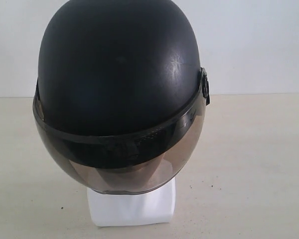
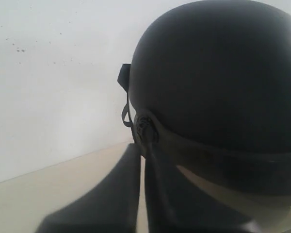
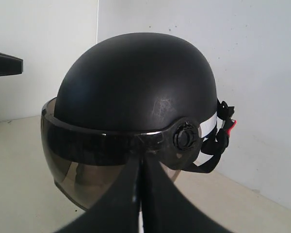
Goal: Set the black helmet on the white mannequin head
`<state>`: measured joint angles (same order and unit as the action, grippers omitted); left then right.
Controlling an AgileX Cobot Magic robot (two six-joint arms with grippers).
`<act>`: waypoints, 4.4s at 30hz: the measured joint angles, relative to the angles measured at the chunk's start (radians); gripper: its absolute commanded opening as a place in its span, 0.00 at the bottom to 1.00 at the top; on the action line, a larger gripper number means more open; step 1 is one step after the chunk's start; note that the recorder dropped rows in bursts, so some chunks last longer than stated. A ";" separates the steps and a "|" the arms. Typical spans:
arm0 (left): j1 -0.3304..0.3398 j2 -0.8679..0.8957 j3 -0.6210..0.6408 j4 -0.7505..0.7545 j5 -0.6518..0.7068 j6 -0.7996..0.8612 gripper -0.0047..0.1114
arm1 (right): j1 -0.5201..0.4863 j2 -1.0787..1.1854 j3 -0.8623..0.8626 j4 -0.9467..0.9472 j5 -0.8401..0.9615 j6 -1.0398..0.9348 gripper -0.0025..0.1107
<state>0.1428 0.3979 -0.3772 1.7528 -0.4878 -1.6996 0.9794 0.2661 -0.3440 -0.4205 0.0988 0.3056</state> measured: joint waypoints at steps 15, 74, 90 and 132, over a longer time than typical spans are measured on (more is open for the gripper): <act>0.000 -0.002 0.000 0.000 -0.004 0.000 0.08 | -0.482 -0.154 0.000 0.000 0.006 0.069 0.02; 0.000 -0.002 0.000 0.000 -0.004 -0.002 0.08 | -0.906 -0.262 0.345 0.421 0.244 -0.306 0.02; 0.000 -0.002 0.000 0.000 -0.004 -0.004 0.08 | -0.868 -0.262 0.345 0.414 0.246 -0.306 0.02; -0.141 -0.173 0.195 -1.439 0.650 1.404 0.08 | -0.868 -0.262 0.345 0.414 0.247 -0.306 0.02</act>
<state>0.0015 0.2247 -0.1818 0.3136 0.1626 -0.2959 0.1111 0.0044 0.0012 -0.0068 0.3455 0.0000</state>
